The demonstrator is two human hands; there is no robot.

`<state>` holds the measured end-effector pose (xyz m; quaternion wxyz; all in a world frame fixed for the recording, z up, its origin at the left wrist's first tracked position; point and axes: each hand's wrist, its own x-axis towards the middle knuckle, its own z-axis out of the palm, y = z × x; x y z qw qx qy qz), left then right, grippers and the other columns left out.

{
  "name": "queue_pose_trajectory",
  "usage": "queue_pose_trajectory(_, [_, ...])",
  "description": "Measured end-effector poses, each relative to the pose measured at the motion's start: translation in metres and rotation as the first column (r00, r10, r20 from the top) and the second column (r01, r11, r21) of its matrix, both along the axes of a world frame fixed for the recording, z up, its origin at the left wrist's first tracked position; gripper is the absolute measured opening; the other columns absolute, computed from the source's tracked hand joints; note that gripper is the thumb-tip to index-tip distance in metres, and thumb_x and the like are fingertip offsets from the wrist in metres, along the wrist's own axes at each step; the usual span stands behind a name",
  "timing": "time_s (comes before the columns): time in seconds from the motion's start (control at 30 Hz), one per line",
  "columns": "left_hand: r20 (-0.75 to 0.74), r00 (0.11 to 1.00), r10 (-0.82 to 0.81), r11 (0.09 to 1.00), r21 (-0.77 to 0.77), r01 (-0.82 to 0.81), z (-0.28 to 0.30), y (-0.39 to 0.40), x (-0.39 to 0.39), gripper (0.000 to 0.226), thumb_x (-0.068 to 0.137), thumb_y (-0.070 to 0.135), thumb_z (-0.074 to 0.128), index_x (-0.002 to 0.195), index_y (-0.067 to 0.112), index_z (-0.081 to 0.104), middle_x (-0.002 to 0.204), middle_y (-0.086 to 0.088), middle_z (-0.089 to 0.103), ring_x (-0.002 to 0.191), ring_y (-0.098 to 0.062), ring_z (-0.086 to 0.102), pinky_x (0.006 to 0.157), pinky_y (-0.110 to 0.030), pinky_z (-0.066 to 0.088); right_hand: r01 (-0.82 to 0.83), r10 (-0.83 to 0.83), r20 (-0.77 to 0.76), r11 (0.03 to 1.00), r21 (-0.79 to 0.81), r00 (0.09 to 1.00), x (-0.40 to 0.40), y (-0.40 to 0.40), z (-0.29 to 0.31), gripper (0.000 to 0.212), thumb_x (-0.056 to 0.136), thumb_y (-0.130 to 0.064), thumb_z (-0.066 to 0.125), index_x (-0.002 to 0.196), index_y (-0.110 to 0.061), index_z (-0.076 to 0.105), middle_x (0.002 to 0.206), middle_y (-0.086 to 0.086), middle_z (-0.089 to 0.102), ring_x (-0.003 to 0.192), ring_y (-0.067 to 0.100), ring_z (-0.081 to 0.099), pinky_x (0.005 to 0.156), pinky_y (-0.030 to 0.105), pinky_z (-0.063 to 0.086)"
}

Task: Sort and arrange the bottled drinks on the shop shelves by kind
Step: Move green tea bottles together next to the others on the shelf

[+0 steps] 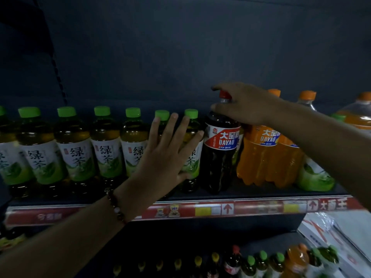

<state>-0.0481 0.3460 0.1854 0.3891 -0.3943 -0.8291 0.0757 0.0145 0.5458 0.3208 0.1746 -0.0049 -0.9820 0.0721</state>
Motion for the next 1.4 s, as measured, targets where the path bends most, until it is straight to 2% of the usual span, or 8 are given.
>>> queue_pose_trajectory(0.4, [0.189, 0.955, -0.228, 0.922, 0.358, 0.15, -0.018, 0.006, 0.049, 0.073, 0.085, 0.055, 0.055, 0.147, 0.019, 0.041, 0.149, -0.012, 0.04, 0.147, -0.035, 0.02, 0.117, -0.062, 0.011, -0.08, 0.075, -0.217, 0.997, -0.017, 0.973, 0.084, 0.004, -0.006, 0.041, 0.095, -0.04, 0.052, 0.135, -0.035, 0.048, 0.121, -0.015, 0.052, 0.108, 0.002, 0.046, 0.085, 0.022, 0.035])
queue_pose_trajectory(0.47, [0.422, 0.796, -0.433, 0.81, 0.569, 0.139, -0.022, 0.012, 0.078, 0.082, 0.084, 0.061, 0.055, 0.154, 0.031, 0.023, 0.155, 0.001, 0.03, 0.148, -0.019, 0.017, 0.119, -0.044, 0.019, -0.107, 0.104, -0.252, 0.994, 0.001, 0.962, 0.111, 0.003, -0.012, 0.04, 0.095, -0.04, 0.052, 0.135, -0.037, 0.048, 0.107, -0.032, 0.046, 0.098, -0.013, 0.042, 0.082, 0.01, 0.036])
queue_pose_trajectory(0.53, [0.599, 0.466, -0.651, 0.692, 0.721, 0.041, -0.023, 0.024, 0.11, 0.095, 0.078, 0.061, 0.067, 0.15, 0.052, 0.005, 0.157, 0.018, 0.024, 0.145, -0.002, 0.022, 0.113, -0.028, 0.025, -0.148, 0.125, -0.262, 0.987, -0.068, 0.957, 0.135, 0.006, -0.017, 0.039, 0.094, -0.041, 0.052, 0.133, -0.04, 0.049, 0.096, -0.041, 0.041, 0.085, -0.023, 0.045, 0.075, -0.004, 0.036])
queue_pose_trajectory(0.63, [0.563, 0.11, -0.819, 0.558, 0.826, -0.081, -0.031, 0.045, 0.158, 0.105, 0.073, 0.037, 0.081, 0.148, 0.051, 0.009, 0.136, 0.035, 0.046, 0.127, 0.008, 0.046, 0.099, -0.016, 0.044, -0.231, 0.17, -0.263, 0.947, -0.222, 0.95, 0.167, 0.015, -0.034, 0.033, 0.093, -0.037, 0.055, 0.127, -0.039, 0.053, 0.1, -0.037, 0.048, 0.092, -0.027, 0.048, 0.076, -0.007, 0.035])
queue_pose_trajectory(0.87, [0.524, 0.016, -0.852, 0.494, 0.812, -0.31, -0.099, 0.1, 0.267, 0.094, 0.066, 0.011, 0.089, 0.14, 0.031, 0.035, 0.121, 0.018, 0.064, 0.112, -0.006, 0.063, 0.084, -0.019, 0.053, -0.237, 0.202, -0.126, 0.784, -0.574, 0.971, 0.243, 0.056, -0.124, 0.035, 0.094, -0.035, 0.054, 0.129, -0.041, 0.052, 0.119, -0.026, 0.056, 0.109, -0.013, 0.052, 0.088, 0.01, 0.046])
queue_pose_trajectory(1.03, [0.529, 0.034, -0.848, 0.424, 0.715, -0.556, -0.148, 0.147, 0.34, 0.09, 0.054, 0.029, 0.087, 0.134, 0.025, 0.045, 0.112, 0.008, 0.068, 0.105, -0.014, 0.067, 0.079, -0.026, 0.056, 0.025, 0.074, 0.069, 0.483, -0.875, 0.995, 0.339, 0.103, -0.223, 0.054, 0.089, -0.044, 0.056, 0.14, -0.044, 0.038, 0.125, -0.026, 0.05, 0.107, -0.017, 0.052, 0.076, 0.007, 0.047])
queue_pose_trajectory(1.27, [0.535, -0.096, -0.839, 0.395, 0.478, -0.785, -0.183, 0.195, 0.441, 0.063, 0.07, 0.041, 0.084, 0.125, 0.024, 0.057, 0.111, -0.005, 0.071, 0.098, -0.021, 0.071, 0.078, -0.036, 0.06, 0.502, 0.453, 0.394, -0.144, -0.853, 0.8, 0.473, 0.118, -0.327, 0.052, 0.07, -0.05, 0.071, 0.116, -0.036, 0.051, 0.107, -0.002, 0.072, 0.095, 0.017, 0.071, 0.077, 0.027, 0.056])
queue_pose_trajectory(1.4, [0.57, -0.109, -0.815, 0.384, 0.389, -0.837, -0.197, 0.211, 0.479, 0.062, 0.067, 0.043, 0.08, 0.122, 0.024, 0.06, 0.109, -0.003, 0.073, 0.099, -0.021, 0.071, 0.086, -0.042, 0.057, 0.491, 0.407, 0.375, -0.23, -0.841, 0.833, 0.506, 0.13, -0.339, 0.055, 0.068, -0.046, 0.074, 0.117, -0.037, 0.052, 0.11, -0.004, 0.071, 0.1, 0.017, 0.07, 0.081, 0.03, 0.056])
